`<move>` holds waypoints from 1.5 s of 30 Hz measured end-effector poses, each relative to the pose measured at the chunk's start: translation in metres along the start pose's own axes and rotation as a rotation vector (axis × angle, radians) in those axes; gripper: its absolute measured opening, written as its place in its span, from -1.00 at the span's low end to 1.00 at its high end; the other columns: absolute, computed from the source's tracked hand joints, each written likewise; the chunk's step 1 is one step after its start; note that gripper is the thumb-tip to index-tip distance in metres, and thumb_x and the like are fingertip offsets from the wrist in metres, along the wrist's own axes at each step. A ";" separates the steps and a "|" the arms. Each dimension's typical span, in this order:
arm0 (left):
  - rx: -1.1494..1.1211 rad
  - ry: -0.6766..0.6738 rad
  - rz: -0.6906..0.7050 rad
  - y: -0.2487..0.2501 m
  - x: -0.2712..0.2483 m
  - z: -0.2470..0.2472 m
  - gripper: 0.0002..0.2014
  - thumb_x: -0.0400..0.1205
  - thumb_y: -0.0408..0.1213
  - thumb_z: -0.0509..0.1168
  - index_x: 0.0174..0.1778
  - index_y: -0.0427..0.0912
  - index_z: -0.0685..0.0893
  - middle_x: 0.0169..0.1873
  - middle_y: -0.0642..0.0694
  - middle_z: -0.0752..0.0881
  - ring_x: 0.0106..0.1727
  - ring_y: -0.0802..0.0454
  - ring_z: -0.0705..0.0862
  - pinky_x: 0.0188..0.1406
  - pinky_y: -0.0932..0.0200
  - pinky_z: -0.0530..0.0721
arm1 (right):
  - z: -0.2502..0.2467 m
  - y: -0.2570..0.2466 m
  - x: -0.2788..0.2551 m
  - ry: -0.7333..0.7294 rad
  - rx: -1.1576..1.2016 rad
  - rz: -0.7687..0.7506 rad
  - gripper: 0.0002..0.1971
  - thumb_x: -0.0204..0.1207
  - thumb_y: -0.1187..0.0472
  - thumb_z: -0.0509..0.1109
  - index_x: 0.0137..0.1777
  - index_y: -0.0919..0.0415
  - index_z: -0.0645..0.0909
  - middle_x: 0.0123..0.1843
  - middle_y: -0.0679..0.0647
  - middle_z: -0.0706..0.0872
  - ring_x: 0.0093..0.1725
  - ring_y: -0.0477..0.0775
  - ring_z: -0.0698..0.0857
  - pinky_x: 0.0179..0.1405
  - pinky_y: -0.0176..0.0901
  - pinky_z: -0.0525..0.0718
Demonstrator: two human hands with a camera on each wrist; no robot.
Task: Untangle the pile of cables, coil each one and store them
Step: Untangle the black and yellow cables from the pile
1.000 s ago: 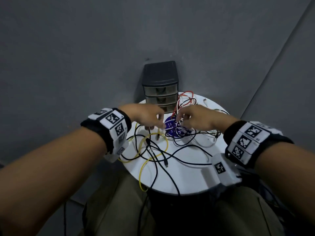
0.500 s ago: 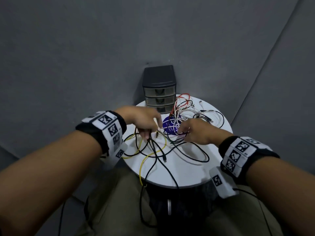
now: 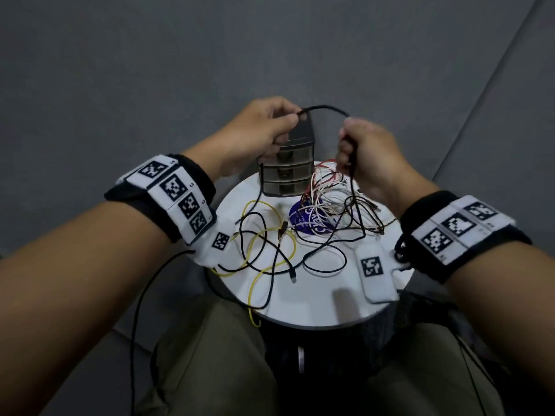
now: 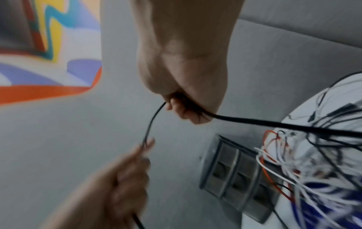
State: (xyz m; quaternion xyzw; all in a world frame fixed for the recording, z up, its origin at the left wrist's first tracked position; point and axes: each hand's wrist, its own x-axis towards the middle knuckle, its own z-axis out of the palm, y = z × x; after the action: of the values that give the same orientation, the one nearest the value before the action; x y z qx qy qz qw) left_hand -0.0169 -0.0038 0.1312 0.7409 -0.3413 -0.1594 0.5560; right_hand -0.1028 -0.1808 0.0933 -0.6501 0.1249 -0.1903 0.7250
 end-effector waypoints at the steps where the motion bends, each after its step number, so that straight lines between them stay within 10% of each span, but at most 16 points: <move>1: -0.011 -0.017 -0.010 -0.005 -0.001 -0.003 -0.85 0.85 -0.31 0.15 0.19 -0.22 0.61 -0.60 0.16 0.36 -0.64 0.24 0.22 -0.69 0.37 0.18 | -0.006 -0.009 0.004 0.059 0.069 -0.019 -0.66 0.80 0.17 0.08 -0.25 0.05 0.44 -0.56 -0.11 0.36 -0.58 -0.10 0.32 -0.49 -0.26 0.27; 5: 0.055 -0.061 -0.045 -0.022 -0.004 -0.001 -0.78 0.79 -0.22 0.28 0.14 -0.31 0.72 -0.60 0.19 0.37 -0.61 0.22 0.21 -0.63 0.32 0.11 | -0.016 -0.044 0.010 0.217 0.318 -0.083 -0.65 0.82 0.13 0.05 -0.24 0.07 0.44 -0.61 -0.13 0.25 -0.63 -0.11 0.20 -0.54 -0.31 0.22; 13: 0.086 -0.401 -0.003 -0.013 -0.005 0.055 -0.75 0.66 -0.11 0.45 0.11 -0.22 0.84 -0.49 0.07 0.51 -0.50 0.14 0.29 -0.58 0.31 0.23 | 0.027 -0.064 0.004 0.085 0.440 -0.185 -0.67 0.84 0.16 0.04 -0.17 0.16 0.45 -0.52 -0.05 0.19 -0.58 -0.08 0.17 -0.53 -0.27 0.24; 20: 0.286 -0.403 -0.098 -0.037 -0.001 0.038 -0.63 0.82 -0.06 0.22 -0.28 -0.10 0.65 -0.55 0.09 0.38 -0.48 0.12 0.27 -0.45 0.20 0.24 | -0.042 -0.062 0.029 0.611 -0.313 -0.378 -0.63 0.67 0.05 0.19 -0.39 -0.02 0.59 -0.48 -0.23 0.46 -0.47 -0.30 0.44 -0.34 -0.23 0.39; 25: 0.464 -0.458 -0.082 -0.045 -0.001 0.022 -0.63 0.83 -0.09 0.18 -0.18 -0.17 0.74 -0.39 0.11 0.63 -0.29 0.12 0.48 -0.24 0.23 0.39 | -0.101 -0.045 0.031 0.851 -0.591 -0.371 -0.63 0.68 -0.01 0.10 -0.05 0.05 0.74 -0.22 -0.16 0.64 -0.12 -0.09 0.59 -0.12 -0.15 0.46; 30: 0.514 -0.386 -0.051 -0.046 0.008 0.026 -0.67 0.86 -0.18 0.11 -0.15 -0.20 0.63 -0.50 0.02 0.63 -0.45 0.07 0.53 -0.37 0.17 0.54 | -0.108 -0.006 0.032 0.631 -0.750 -0.165 -0.58 0.60 0.06 0.11 0.33 0.18 0.62 0.29 0.28 0.69 0.28 0.32 0.65 0.17 0.02 0.56; 34: 0.651 -0.229 0.012 -0.041 0.014 0.027 -0.68 0.83 -0.09 0.18 -0.06 -0.13 0.77 -0.58 0.19 0.52 -0.52 0.25 0.43 -0.44 0.23 0.48 | -0.089 0.012 0.018 0.487 -0.967 0.043 -0.16 0.51 0.31 0.22 0.78 -0.04 0.04 0.79 0.24 0.00 0.75 0.36 0.06 0.68 0.29 0.10; 39: 0.664 -0.272 -0.035 -0.036 0.019 0.033 -0.76 0.75 -0.23 0.26 -0.02 -0.17 0.85 -0.31 0.04 0.71 -0.37 0.18 0.53 -0.36 0.23 0.44 | -0.034 0.015 -0.001 -0.013 -1.104 -0.436 -0.10 0.43 0.31 0.46 0.76 -0.07 0.19 0.75 0.15 0.26 0.74 0.17 0.18 0.73 0.10 0.11; 43: 0.613 -0.292 0.010 -0.035 0.019 0.036 -0.82 0.65 -0.45 0.26 -0.22 -0.22 0.72 -0.51 0.15 0.63 -0.43 0.19 0.53 -0.37 0.20 0.46 | 0.004 0.024 0.000 -0.387 -1.073 -0.254 -0.13 0.52 0.19 0.44 0.78 -0.05 0.10 0.53 0.17 0.61 0.45 0.23 0.60 0.39 -0.08 0.54; 45: 0.506 -0.271 -0.020 -0.039 0.018 0.032 -0.89 0.68 -0.46 0.28 -0.12 -0.25 0.69 -0.53 0.11 0.64 -0.44 0.13 0.56 -0.35 0.19 0.52 | 0.006 0.027 0.005 -0.367 -1.039 -0.190 -0.37 0.52 0.17 0.47 0.60 -0.03 0.42 0.30 0.07 0.73 0.23 0.15 0.68 0.13 -0.15 0.56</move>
State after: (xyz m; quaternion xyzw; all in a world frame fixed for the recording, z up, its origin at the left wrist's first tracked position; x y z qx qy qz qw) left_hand -0.0110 -0.0329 0.0868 0.8314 -0.4340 -0.1724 0.3012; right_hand -0.0929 -0.1758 0.0677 -0.9529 0.0148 -0.0520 0.2986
